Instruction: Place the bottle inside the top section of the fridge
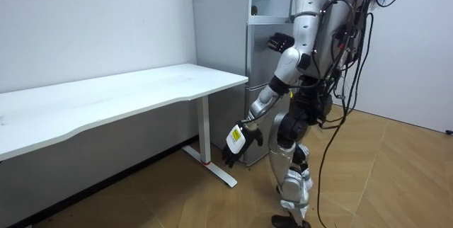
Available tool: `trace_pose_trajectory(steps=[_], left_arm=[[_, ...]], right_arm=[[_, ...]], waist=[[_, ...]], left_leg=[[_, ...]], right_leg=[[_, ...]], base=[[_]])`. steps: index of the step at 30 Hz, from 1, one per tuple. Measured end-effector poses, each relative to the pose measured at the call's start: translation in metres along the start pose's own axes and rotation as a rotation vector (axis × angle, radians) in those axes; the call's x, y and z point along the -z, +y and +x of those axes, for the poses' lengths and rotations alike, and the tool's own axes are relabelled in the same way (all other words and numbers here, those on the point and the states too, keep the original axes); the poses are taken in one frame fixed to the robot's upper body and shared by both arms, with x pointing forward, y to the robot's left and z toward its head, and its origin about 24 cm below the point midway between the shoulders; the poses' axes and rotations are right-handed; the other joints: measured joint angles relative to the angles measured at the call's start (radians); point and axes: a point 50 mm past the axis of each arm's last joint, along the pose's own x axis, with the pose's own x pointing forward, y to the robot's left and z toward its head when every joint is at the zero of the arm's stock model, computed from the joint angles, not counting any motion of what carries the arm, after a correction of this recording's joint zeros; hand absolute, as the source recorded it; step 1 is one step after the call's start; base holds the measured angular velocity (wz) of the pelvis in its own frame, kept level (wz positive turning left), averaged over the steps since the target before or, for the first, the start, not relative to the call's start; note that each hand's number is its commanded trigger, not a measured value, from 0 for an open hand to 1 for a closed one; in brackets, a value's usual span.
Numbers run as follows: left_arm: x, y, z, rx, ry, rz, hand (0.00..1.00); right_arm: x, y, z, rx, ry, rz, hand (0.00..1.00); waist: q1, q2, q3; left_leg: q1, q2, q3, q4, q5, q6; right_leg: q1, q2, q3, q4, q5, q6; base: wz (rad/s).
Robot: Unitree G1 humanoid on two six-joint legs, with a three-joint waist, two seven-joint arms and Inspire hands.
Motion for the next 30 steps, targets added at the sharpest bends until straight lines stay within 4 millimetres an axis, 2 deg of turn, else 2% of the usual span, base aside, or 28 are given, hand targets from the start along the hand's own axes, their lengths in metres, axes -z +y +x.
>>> trace_pose_trajectory(steps=[5, 10, 14, 17, 26, 30], left_arm=[[-0.001, 0.001, 0.000, -0.004, -0.013, -0.003, 0.00], [0.001, 0.002, -0.001, -0.010, -0.011, -0.013, 0.00], [0.005, 0.003, -0.002, -0.018, -0.003, -0.024, 0.00], [0.008, 0.008, -0.003, -0.037, 0.002, -0.053, 0.00], [0.021, 0.017, -0.007, -0.095, 0.031, -0.081, 0.00], [0.026, 0.024, -0.011, -0.120, 0.028, -0.116, 0.00]], right_arm=[[0.008, -0.027, -0.008, 0.169, 0.036, 0.002, 0.00], [0.020, -0.067, -0.031, 0.409, 0.104, -0.091, 0.00], [0.021, -0.088, -0.048, 0.575, 0.123, -0.150, 0.00], [0.017, -0.099, -0.053, 0.677, 0.103, -0.155, 0.00], [-0.006, -0.130, -0.074, 0.982, 0.002, -0.130, 0.00], [-0.019, -0.145, -0.087, 1.123, -0.060, -0.099, 0.00]], waist=[[-0.001, -0.002, -0.0009], [-0.007, -0.009, -0.0021], [-0.010, -0.011, -0.0012], [-0.024, -0.020, -0.0016], [-0.046, -0.040, 0.0036], [-0.055, -0.055, 0.0018]], left_leg=[[-0.001, 0.004, 0.015, 0.000, -0.001, -0.002], [0.001, 0.005, 0.015, -0.003, -0.002, -0.003], [0.000, 0.005, 0.016, -0.003, -0.002, -0.004], [0.001, 0.005, 0.016, -0.003, -0.003, -0.005], [-0.001, 0.006, 0.016, -0.003, -0.005, -0.008], [0.001, 0.006, 0.015, -0.005, -0.005, -0.008]], right_leg=[[-0.007, 0.006, 0.012, 0.000, 0.001, -0.002], [-0.006, 0.005, -0.001, -0.001, 0.000, -0.003], [-0.006, 0.005, 0.001, -0.001, 0.000, -0.003], [-0.008, 0.005, 0.001, 0.002, -0.002, -0.005], [-0.010, 0.005, 0.000, 0.003, -0.005, -0.006], [-0.010, 0.006, -0.001, 0.005, -0.008, -0.006]], base=[[-0.08], [0.00], [0.00], [0.00], [0.00], [0.00]])
